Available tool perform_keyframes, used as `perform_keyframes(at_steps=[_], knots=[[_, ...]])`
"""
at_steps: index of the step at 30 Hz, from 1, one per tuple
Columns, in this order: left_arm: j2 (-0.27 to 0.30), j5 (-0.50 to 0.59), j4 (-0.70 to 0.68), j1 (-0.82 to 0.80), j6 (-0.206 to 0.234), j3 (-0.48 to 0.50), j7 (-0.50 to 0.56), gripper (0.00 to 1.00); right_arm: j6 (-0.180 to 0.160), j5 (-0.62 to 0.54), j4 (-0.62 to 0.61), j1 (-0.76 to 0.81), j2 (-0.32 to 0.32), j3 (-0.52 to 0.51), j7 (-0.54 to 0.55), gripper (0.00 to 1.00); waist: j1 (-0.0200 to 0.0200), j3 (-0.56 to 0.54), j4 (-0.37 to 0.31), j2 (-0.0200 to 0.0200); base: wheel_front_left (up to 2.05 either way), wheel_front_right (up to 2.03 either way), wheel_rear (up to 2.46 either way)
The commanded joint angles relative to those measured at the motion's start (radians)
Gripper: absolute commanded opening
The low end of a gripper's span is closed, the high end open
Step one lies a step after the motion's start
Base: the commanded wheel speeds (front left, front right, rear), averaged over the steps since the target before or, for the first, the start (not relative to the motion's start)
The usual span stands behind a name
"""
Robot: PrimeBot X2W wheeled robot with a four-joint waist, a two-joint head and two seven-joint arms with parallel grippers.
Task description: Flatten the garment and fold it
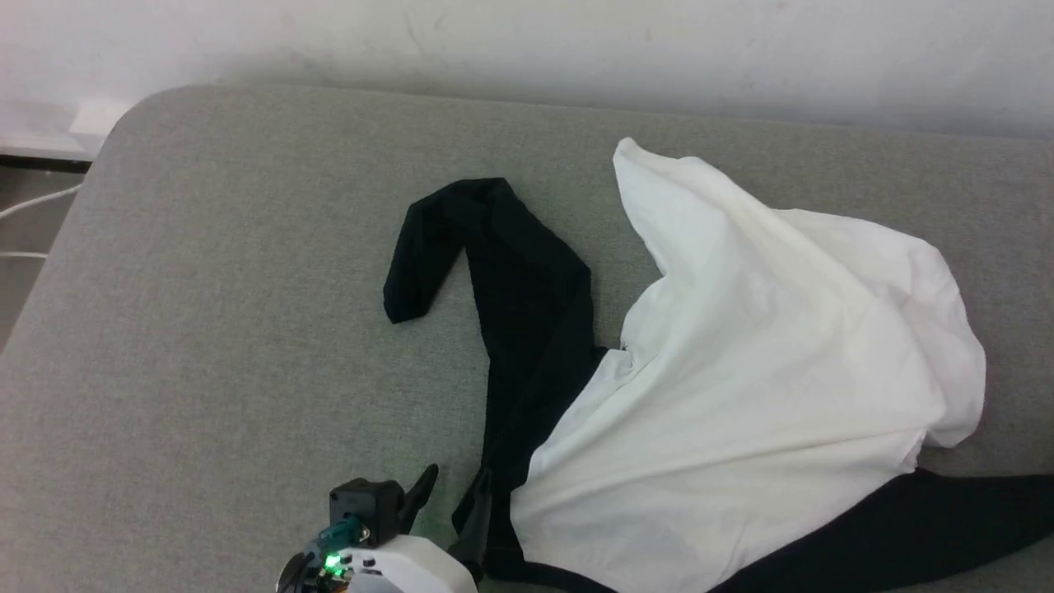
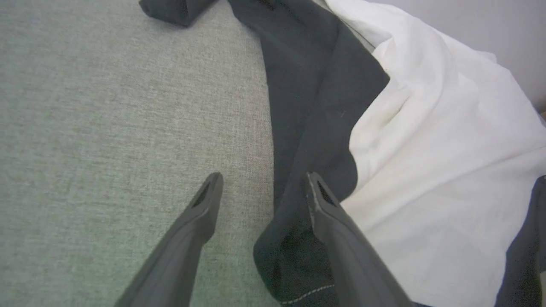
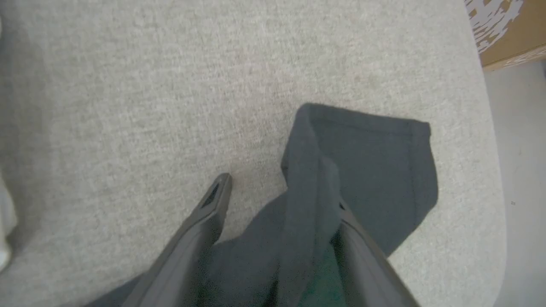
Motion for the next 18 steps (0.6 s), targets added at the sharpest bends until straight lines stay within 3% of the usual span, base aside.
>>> perform_keyframes(at_steps=[1,2,7,12,18], knots=[[-0.004,0.005,0.007,-0.022,-0.003,-0.001,-0.011,1.0,-0.001,-0.013,0.016,-0.028,-0.001,-0.003,-0.017,0.27,-0.0001,0.009,0.012,0.0,0.0,0.0,0.0],[-0.006,0.004,0.01,-0.023,-0.003,-0.001,-0.013,1.0,-0.001,-0.016,0.023,-0.045,-0.001,-0.001,-0.045,0.0,-0.0001,0.01,0.014,0.0,0.0,0.0,0.0],[-0.008,-0.005,0.031,-0.025,-0.001,0.003,-0.025,1.0,-0.001,0.014,0.028,-0.149,0.012,0.053,-0.197,0.0,-0.0001,-0.003,0.006,0.0,0.0,0.0,0.0],[-0.008,-0.015,0.044,-0.021,-0.002,0.001,-0.026,1.0,-0.001,0.168,-0.015,-0.22,0.009,0.18,-0.317,0.0,-0.0001,-0.018,-0.014,0.0,0.0,0.0,0.0],[-0.004,-0.024,0.041,-0.012,0.004,0.004,-0.027,1.0,-0.001,0.232,-0.088,-0.148,-0.037,0.19,-0.293,0.0,-0.0001,-0.016,-0.04,0.0,0.0,0.0,0.0]])
